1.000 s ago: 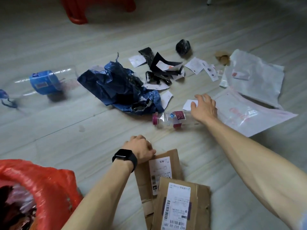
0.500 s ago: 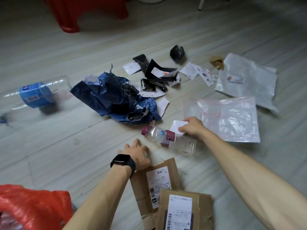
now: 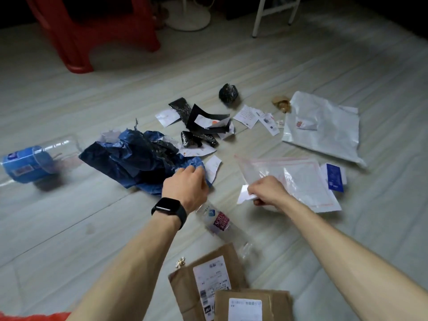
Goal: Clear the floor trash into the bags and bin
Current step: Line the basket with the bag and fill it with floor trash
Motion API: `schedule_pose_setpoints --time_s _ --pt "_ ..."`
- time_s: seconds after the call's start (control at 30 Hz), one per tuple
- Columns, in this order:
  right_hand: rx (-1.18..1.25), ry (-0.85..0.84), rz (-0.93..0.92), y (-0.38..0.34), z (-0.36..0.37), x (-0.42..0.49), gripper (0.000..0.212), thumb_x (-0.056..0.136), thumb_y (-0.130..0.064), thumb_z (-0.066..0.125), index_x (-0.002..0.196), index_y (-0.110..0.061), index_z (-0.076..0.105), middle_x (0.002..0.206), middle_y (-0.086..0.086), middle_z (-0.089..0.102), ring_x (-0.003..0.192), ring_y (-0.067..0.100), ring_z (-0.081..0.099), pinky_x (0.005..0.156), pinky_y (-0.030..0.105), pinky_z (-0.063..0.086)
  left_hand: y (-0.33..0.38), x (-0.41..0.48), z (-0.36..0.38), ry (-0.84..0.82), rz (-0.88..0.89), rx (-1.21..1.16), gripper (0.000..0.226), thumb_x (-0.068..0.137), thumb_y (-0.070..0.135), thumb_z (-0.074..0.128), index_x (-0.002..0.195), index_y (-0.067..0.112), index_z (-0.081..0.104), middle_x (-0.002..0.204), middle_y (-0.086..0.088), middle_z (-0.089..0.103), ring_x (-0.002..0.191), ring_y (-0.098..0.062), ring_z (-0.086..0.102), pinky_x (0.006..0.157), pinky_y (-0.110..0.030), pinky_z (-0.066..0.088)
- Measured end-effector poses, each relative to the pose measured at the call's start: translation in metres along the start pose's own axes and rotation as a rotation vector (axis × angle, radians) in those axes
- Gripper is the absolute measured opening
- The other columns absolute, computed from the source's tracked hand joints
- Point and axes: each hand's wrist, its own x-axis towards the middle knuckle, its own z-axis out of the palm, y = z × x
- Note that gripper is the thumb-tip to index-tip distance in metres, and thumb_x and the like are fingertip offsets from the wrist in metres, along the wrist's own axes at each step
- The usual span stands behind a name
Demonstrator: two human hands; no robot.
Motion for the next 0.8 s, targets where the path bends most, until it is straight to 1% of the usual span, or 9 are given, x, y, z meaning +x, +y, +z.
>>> schedule_pose_setpoints --time_s 0.1,0.17,0.27,0.4,0.47,0.53,0.57,0.67,0.8 --pt "-0.445 0.029 0.021 0.022 0.018 -0.001 0.017 0.076 -0.018 0.064 0.085 -0.007 0.073 0.088 0.017 0.071 0.096 0.034 0.066 0.072 0.03 0.047 0.023 0.018 0.02 -0.048 0.113 0.053 0.025 0.091 0.032 0.049 0.111 0.022 0.059 0.111 -0.001 0.056 0.105 -0.026 0.051 0.077 -0.036 0.043" --pt "-0.469 0.06 0.011 0.036 0.031 -0.005 0.032 0.084 -0.024 0.064 0.113 -0.011 0.071 0.115 0.015 0.07 0.114 0.034 0.06 0.089 0.031 0.048 0.032 0.024 0.036 -0.141 0.118 0.075 0.036 0.091 0.034 0.051 0.126 0.023 0.055 0.126 -0.002 0.051 0.116 -0.026 0.047 0.089 -0.038 0.04" --pt "-0.528 0.077 -0.055 0.054 0.044 -0.007 0.042 0.094 -0.031 0.058 0.134 -0.016 0.057 0.125 0.014 0.065 0.119 0.034 0.056 0.096 0.035 0.047 0.037 0.032 0.055 -0.258 0.115 0.122 0.047 0.092 0.03 0.05 0.138 0.02 0.045 0.142 -0.006 0.042 0.13 -0.027 0.038 0.103 -0.042 0.035" --pt "-0.68 0.199 -0.158 0.067 0.043 -0.002 0.042 0.093 -0.046 0.059 0.132 -0.031 0.06 0.13 0.002 0.049 0.125 0.024 0.04 0.097 0.036 0.04 0.032 0.045 0.062 -0.397 0.064 0.178 0.061 0.095 0.017 0.04 0.152 0.017 0.02 0.16 -0.01 0.014 0.143 -0.029 0.024 0.114 -0.048 0.027" --pt "-0.672 0.203 -0.179 0.07 0.043 0.005 0.039 0.092 -0.048 0.059 0.127 -0.032 0.064 0.15 0.001 0.034 0.139 0.023 0.023 0.108 0.041 0.029 0.026 0.053 0.063 -0.481 0.01 0.162 0.068 0.095 0.009 0.036 0.155 0.02 0.006 0.162 -0.008 0.004 0.141 -0.03 0.029 0.108 -0.048 0.037" --pt "-0.65 0.157 -0.191 0.072 0.045 0.008 0.042 0.096 -0.045 0.055 0.134 -0.027 0.06 0.161 0.007 0.021 0.146 0.027 0.014 0.117 0.037 0.015 0.018 0.055 0.065 -0.495 -0.035 0.186 0.066 0.098 0.006 0.032 0.155 0.02 0.002 0.16 -0.007 0.009 0.137 -0.031 0.033 0.1 -0.046 0.044" --pt "-0.673 0.142 -0.213 0.074 0.045 0.01 0.044 0.098 -0.043 0.053 0.137 -0.024 0.057 0.16 0.013 0.025 0.147 0.029 0.015 0.118 0.035 0.011 0.015 0.055 0.066 -0.486 -0.044 0.211 0.063 0.1 0.005 0.031 0.155 0.017 0.003 0.158 -0.007 0.014 0.134 -0.031 0.034 0.098 -0.045 0.045" --pt "-0.722 0.134 -0.273 0.076 0.043 0.011 0.045 0.099 -0.042 0.051 0.138 -0.02 0.056 0.151 0.016 0.041 0.143 0.03 0.024 0.117 0.037 0.013 0.008 0.051 0.07 -0.435 -0.047 0.252 0.054 0.101 0.003 0.03 0.152 0.011 0.014 0.145 -0.009 0.038 0.123 -0.032 0.045 0.087 -0.043 0.047" --pt "-0.591 0.169 -0.229 0.075 0.041 0.008 0.056 0.096 -0.04 0.058 0.146 -0.021 0.043 0.157 0.006 0.033 0.142 0.032 0.025 0.115 0.032 0.016 0.007 0.046 0.065 -0.387 0.018 0.336 0.046 0.098 0.007 0.042 0.143 0.012 0.034 0.116 -0.01 0.065 0.113 -0.03 0.052 0.085 -0.038 0.043"
